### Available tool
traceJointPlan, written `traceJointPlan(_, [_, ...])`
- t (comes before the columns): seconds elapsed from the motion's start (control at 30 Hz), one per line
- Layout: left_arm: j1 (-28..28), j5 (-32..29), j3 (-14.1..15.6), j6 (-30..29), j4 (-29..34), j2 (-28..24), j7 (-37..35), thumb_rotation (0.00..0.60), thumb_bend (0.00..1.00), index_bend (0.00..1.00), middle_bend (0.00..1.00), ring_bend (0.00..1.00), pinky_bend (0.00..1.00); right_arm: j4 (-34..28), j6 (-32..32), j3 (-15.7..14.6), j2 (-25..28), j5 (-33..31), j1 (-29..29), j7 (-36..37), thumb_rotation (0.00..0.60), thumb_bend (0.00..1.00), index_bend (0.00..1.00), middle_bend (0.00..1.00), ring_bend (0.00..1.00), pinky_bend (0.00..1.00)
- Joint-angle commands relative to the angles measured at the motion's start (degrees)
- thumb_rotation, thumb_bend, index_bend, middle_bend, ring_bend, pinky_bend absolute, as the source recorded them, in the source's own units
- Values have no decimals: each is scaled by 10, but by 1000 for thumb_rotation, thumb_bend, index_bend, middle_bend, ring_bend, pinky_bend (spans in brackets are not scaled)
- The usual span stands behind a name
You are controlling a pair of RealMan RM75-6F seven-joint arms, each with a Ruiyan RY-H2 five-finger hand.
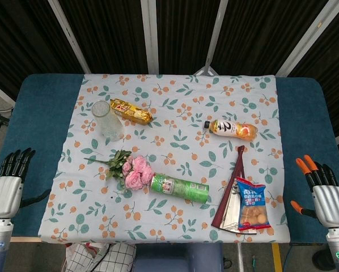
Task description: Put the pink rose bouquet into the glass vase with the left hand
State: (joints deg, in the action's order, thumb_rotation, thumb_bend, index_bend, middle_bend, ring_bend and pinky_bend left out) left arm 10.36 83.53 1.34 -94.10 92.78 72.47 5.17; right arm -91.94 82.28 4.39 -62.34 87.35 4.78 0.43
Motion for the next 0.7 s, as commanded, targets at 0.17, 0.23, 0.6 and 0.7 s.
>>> traceJointPlan(0.17, [-9,-10,-6,9,17,-12,1,600,215,40,21,0,0,-5,2,6,-7,-22,-2,-6,600,155,107,0,0,0])
traceJointPlan(0.23, [-11,-5,-5,8,22,-15,2,600,215,39,21,0,0,-10,3,8,-7,-26,-3,-9,600,155,107,0,0,0])
traceJointPlan(0.6, [3,-3,-22,42,17,-29,1,600,184,37,21,0,0,-34,15,14,3,-42,-10,2,600,155,107,0,0,0])
traceJointPlan(0.7, [36,-20,-40,97,23,-44,6,600,183,36,23,0,0,-32,13,17,3,-48,-9,7,600,155,107,0,0,0])
